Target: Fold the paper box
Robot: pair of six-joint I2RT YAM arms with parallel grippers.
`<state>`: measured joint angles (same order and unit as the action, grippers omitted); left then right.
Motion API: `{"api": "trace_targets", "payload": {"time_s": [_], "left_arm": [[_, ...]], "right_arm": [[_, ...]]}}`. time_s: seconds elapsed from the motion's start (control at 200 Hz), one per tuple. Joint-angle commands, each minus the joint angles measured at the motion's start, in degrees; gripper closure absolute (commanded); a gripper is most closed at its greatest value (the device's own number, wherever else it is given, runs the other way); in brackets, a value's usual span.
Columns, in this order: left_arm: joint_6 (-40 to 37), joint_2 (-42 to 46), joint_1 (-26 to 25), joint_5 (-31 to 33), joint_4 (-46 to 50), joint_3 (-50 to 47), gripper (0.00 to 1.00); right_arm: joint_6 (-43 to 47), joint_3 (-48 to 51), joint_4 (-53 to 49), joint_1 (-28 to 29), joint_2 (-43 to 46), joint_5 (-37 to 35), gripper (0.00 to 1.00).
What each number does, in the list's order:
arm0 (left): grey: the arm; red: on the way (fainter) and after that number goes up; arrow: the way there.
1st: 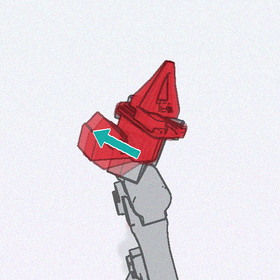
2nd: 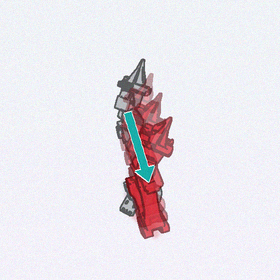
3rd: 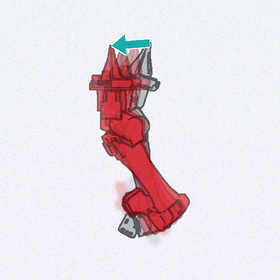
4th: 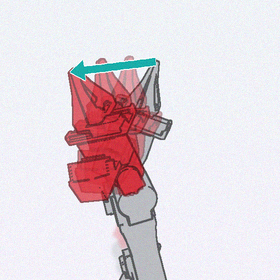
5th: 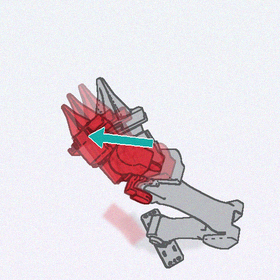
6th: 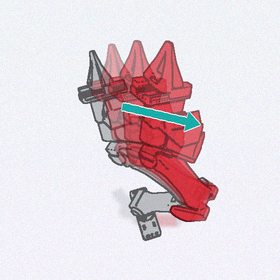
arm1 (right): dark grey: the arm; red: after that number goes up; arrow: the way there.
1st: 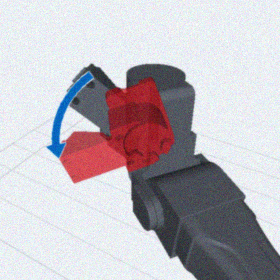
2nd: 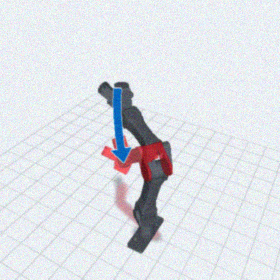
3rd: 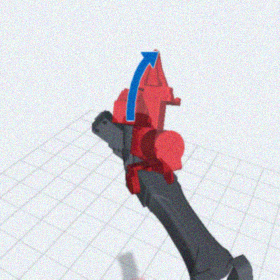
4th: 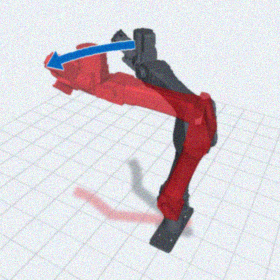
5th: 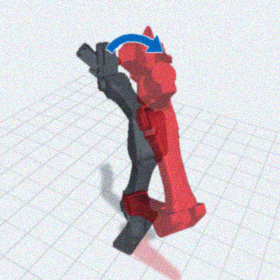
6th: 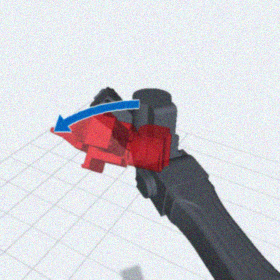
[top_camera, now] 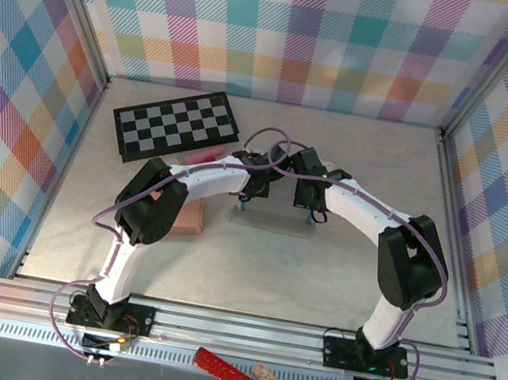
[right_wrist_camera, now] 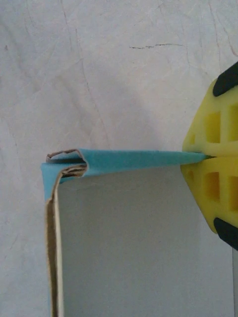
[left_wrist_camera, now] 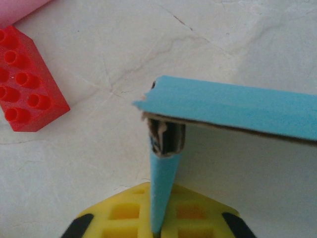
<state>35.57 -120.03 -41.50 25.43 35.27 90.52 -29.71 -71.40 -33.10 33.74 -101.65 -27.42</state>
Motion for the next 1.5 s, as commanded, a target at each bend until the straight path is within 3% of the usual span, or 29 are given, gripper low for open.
{"api": "trace_targets", "payload": {"time_s": [0.0,0.08,0.235,0.64,0.855,1.01,1.315,1.495], "left_arm": [[-2.02,1.67,0.24,-3.95,-1.63,-2.85,0.78],[-3.73,3.57,1.20,-6.18,-1.63,-3.06,0.69],[-4.96,6.36,2.60,-9.38,-0.83,-4.51,0.65],[-5.69,2.97,3.79,-13.30,-0.90,-4.84,0.72],[-6.13,0.98,3.81,-13.81,-1.10,-3.14,0.86],[-6.13,1.75,3.66,-11.32,-1.23,-3.69,1.00],[1.56,2.95,-0.07,3.30,5.09,-4.45,1.00],[4.94,3.34,-0.73,3.64,3.41,-5.71,1.00]], "right_arm": [[-1.40,-0.77,-2.32,0.64,-1.03,0.01,1.00],[-1.31,-0.65,-2.23,0.59,-0.84,-0.03,1.00],[-1.21,-0.86,-2.32,0.59,-1.08,-0.34,1.00],[-1.63,-0.78,-2.12,0.54,-1.01,-0.18,1.00],[-1.41,-0.63,-2.10,0.54,-0.83,-0.28,1.00],[-1.22,-0.37,-1.63,0.51,-0.53,-0.29,1.00],[-2.52,0.68,-1.70,0.54,-0.05,0.11,1.00],[-4.00,2.21,-1.78,0.58,0.83,0.38,1.00]]}}
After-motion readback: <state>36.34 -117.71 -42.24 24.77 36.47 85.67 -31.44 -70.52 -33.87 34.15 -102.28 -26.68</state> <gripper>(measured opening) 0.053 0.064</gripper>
